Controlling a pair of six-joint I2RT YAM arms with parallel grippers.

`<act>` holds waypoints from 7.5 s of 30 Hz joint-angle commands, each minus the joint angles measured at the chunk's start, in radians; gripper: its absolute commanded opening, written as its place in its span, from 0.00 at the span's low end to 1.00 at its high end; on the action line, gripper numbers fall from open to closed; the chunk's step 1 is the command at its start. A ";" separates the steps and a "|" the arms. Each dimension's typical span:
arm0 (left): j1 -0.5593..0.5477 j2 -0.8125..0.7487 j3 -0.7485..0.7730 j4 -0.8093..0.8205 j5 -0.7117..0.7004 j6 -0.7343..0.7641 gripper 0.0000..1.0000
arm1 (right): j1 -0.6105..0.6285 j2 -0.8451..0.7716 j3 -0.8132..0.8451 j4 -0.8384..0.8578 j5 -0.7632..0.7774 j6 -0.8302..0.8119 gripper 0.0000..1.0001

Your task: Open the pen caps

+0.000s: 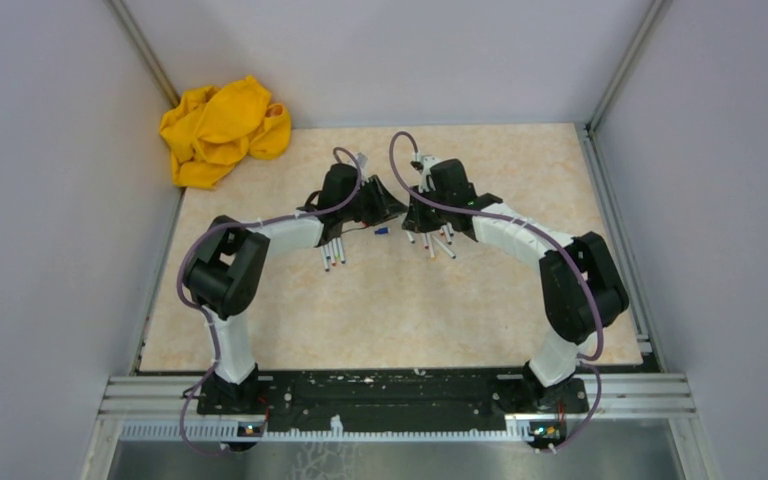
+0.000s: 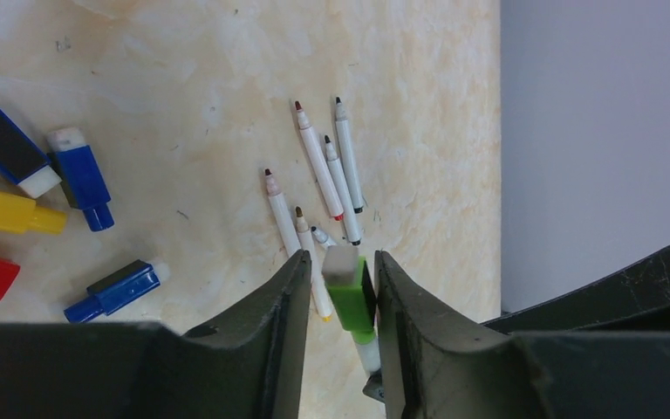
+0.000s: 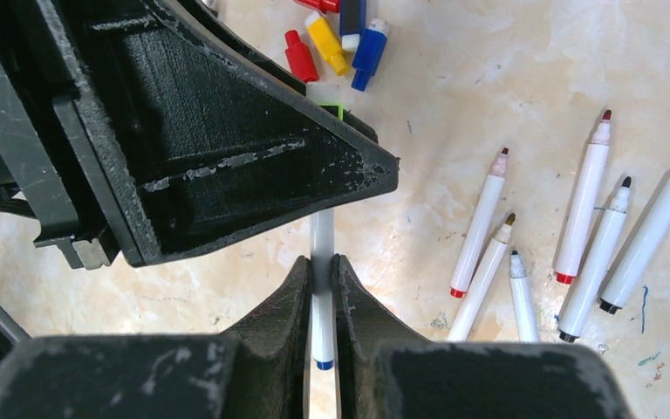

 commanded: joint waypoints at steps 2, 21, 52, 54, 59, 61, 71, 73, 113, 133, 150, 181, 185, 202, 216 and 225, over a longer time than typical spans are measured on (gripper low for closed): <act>0.009 -0.036 -0.019 0.015 -0.030 -0.023 0.33 | 0.016 -0.006 0.023 0.024 -0.016 -0.009 0.00; 0.014 -0.067 -0.052 0.073 -0.004 -0.065 0.00 | 0.027 0.018 0.046 0.030 -0.031 -0.018 0.17; 0.127 -0.003 -0.029 0.101 -0.114 -0.178 0.00 | 0.041 0.026 -0.088 0.096 -0.050 -0.001 0.00; 0.151 0.006 -0.002 0.068 -0.128 -0.176 0.00 | 0.043 0.006 -0.118 0.104 -0.042 0.002 0.00; 0.166 -0.004 0.006 0.022 -0.186 -0.157 0.00 | 0.044 -0.022 -0.123 0.103 -0.035 0.006 0.00; 0.176 -0.004 0.003 0.022 -0.190 -0.161 0.00 | 0.050 -0.027 -0.124 0.104 -0.035 0.007 0.00; 0.204 0.004 0.045 -0.004 -0.210 -0.160 0.00 | 0.077 -0.055 -0.152 0.113 -0.024 0.007 0.00; 0.211 0.010 0.042 0.001 -0.203 -0.172 0.00 | 0.087 -0.056 -0.153 0.115 -0.020 0.007 0.00; 0.203 -0.041 -0.003 -0.195 -0.255 0.000 0.15 | 0.028 -0.076 -0.064 -0.050 0.317 -0.035 0.00; 0.156 0.015 -0.013 -0.217 -0.265 0.003 0.31 | -0.020 0.101 0.022 -0.047 0.372 -0.071 0.00; 0.138 0.017 -0.019 -0.217 -0.266 0.000 0.34 | -0.027 0.169 0.036 -0.041 0.411 -0.088 0.16; 0.109 -0.145 -0.078 -0.227 -0.343 0.016 0.40 | 0.001 0.037 0.041 -0.056 0.395 -0.123 0.33; 0.108 -0.205 -0.104 -0.228 -0.381 0.025 0.43 | 0.033 0.026 0.078 -0.081 0.403 -0.132 0.39; 0.097 -0.752 -0.305 -0.280 -0.741 0.033 0.61 | 0.235 0.289 0.426 -0.209 0.380 -0.043 0.43; 0.052 -1.058 -0.422 -0.348 -0.944 -0.011 0.61 | 0.351 0.563 0.757 -0.357 0.412 0.036 0.43; 0.048 -1.082 -0.431 -0.357 -0.946 -0.011 0.61 | 0.362 0.630 0.801 -0.379 0.413 0.058 0.43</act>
